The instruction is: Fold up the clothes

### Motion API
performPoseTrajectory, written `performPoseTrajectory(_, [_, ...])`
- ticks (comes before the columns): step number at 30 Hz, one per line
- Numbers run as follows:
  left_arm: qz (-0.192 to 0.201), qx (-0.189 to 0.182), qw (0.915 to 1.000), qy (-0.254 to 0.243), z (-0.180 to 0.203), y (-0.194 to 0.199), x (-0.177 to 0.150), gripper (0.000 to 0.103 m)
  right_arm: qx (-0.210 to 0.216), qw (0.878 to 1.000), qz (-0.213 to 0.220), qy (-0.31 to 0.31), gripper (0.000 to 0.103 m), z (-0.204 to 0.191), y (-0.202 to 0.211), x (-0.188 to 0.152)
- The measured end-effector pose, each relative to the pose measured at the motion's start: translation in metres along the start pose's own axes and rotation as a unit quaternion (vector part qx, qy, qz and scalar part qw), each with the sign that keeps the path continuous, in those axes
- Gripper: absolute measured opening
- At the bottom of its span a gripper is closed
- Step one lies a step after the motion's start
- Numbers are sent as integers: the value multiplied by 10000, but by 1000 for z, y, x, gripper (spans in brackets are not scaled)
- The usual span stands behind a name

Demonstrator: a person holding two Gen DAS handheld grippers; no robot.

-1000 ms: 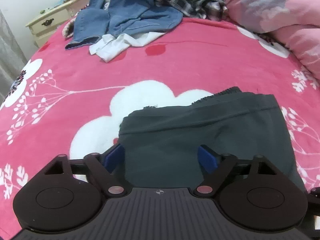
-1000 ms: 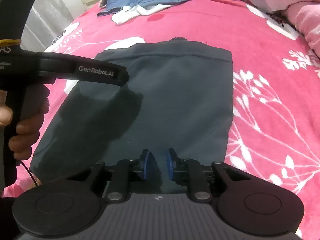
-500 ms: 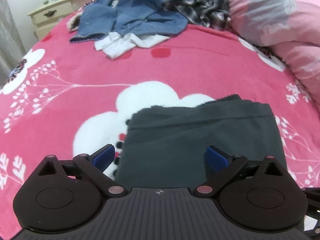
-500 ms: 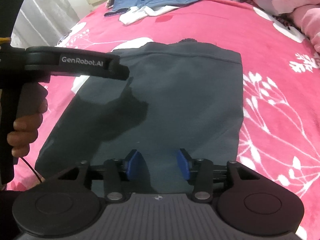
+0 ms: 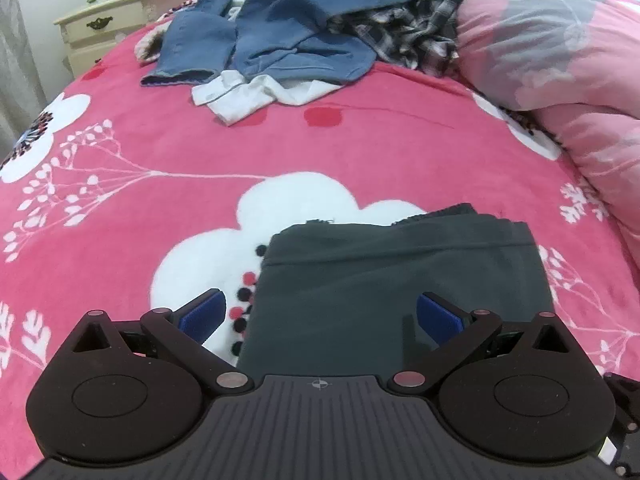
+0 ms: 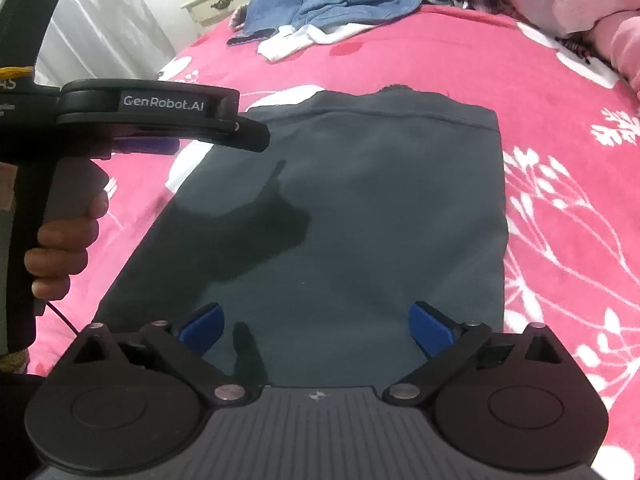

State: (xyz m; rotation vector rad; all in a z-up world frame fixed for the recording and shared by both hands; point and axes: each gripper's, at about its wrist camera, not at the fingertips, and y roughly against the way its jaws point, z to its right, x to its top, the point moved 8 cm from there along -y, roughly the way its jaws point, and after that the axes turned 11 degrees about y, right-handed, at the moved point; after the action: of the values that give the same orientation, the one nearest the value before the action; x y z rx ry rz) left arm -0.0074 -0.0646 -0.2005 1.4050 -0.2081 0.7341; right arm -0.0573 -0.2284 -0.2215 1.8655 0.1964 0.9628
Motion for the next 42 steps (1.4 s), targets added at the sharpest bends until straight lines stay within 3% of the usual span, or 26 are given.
performPoseTrajectory(3, [20, -10, 10000, 31, -2, 1, 1, 103, -26, 10000, 21, -5, 103, -2, -2, -1])
performPoseTrajectory(11, [-4, -143, 9997, -180, 0, 6, -2, 103, 401, 9984, 234, -324, 103, 4, 4, -4])
performPoseTrajectory(14, [-106, 2, 9977, -666, 5, 14, -9, 102, 276, 9977, 415, -469, 96, 9, 18, 2])
performPoseTrajectory(16, [-81, -1, 9939, -1102, 10, 26, -15, 102, 62, 9979, 616, -167, 93, 6, 32, 8])
performPoseTrajectory(19, [-110, -373, 9885, -1462, 12, 44, -29, 102, -174, 9955, 810, 471, 81, -7, 50, 8])
performPoseTrajectory(21, [-274, -670, 9880, -1365, 8, 48, -41, 102, -333, 9928, 806, 819, 68, -14, 52, 1])
performPoseTrajectory(23, [-554, -928, 9874, -1151, 4, 45, -53, 101, -490, 9888, 797, 1160, 62, -20, 54, -6])
performPoseTrajectory(26, [-913, -1100, 9848, -985, 1, 34, -68, 93, -583, 9924, 340, 1031, 49, -13, 40, -22])
performPoseTrajectory(28, [-985, -1018, 9840, -1083, 0, 27, -75, 80, -739, 9936, -100, 850, 40, -2, 28, -35])
performPoseTrajectory(31, [-1155, -802, 9835, -1138, -6, 18, -86, 69, -813, 9933, -115, 810, 32, -1, 34, -34])
performPoseTrajectory(32, [-1170, -799, 9840, -1076, -9, 18, -86, 68, -890, 9920, -82, 889, 23, -1, 37, -31])
performPoseTrajectory(36, [-1067, -957, 9866, -785, -15, 22, -77, 60, -1002, 9890, 294, 1045, 22, -1, 51, -9])
performPoseTrajectory(42, [-1088, -899, 9882, -589, -19, 18, -73, 60, -1106, 9799, 689, 1512, 22, 2, 38, 41])
